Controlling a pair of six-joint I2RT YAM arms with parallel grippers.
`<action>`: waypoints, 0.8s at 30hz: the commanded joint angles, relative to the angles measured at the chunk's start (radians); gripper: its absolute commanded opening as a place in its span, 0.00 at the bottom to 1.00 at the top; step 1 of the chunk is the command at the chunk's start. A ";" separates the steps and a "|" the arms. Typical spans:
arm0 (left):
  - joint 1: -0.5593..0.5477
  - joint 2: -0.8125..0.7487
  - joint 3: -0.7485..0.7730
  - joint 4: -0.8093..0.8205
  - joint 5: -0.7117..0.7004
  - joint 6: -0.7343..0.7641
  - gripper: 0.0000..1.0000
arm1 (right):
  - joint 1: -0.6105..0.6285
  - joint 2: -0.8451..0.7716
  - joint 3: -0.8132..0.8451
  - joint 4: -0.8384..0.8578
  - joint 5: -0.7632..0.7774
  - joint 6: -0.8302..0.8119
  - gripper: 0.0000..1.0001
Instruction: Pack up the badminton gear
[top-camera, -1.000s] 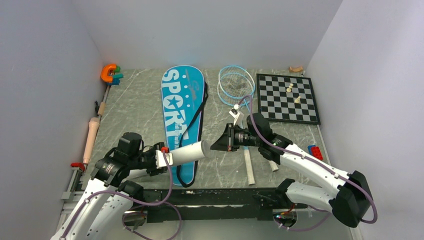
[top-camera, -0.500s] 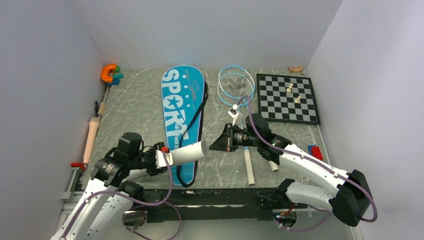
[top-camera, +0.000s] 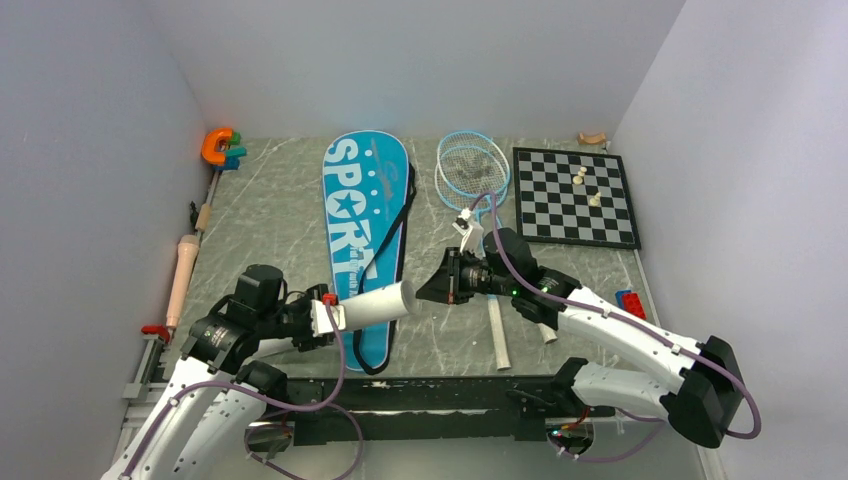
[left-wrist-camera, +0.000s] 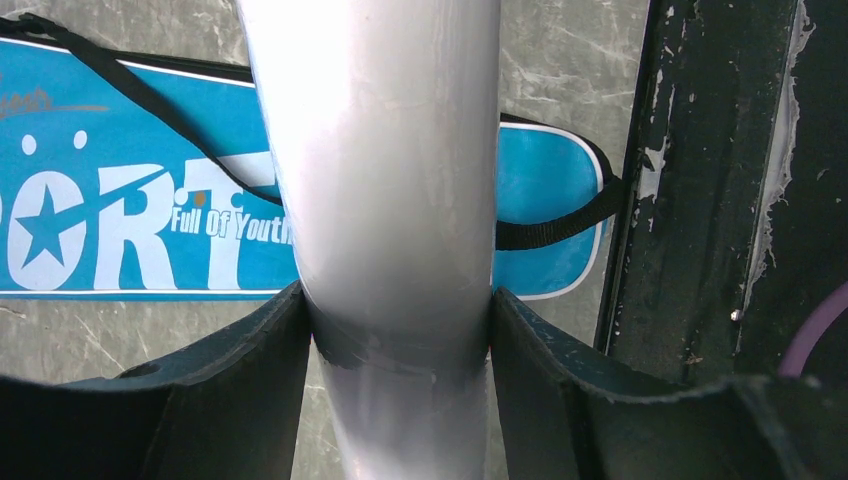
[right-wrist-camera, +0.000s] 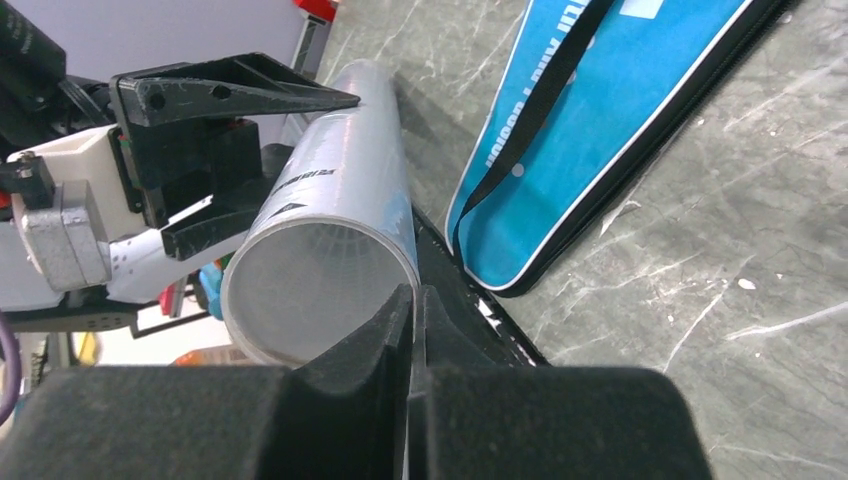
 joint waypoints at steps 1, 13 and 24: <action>-0.004 -0.002 0.043 0.049 0.054 -0.006 0.36 | 0.046 0.022 0.070 0.007 0.057 -0.022 0.12; -0.004 0.003 0.047 0.053 0.054 -0.008 0.36 | 0.078 0.028 0.122 -0.079 0.139 -0.070 0.40; -0.004 0.011 0.044 0.069 0.038 -0.016 0.36 | 0.130 0.000 0.148 -0.132 0.197 -0.087 0.14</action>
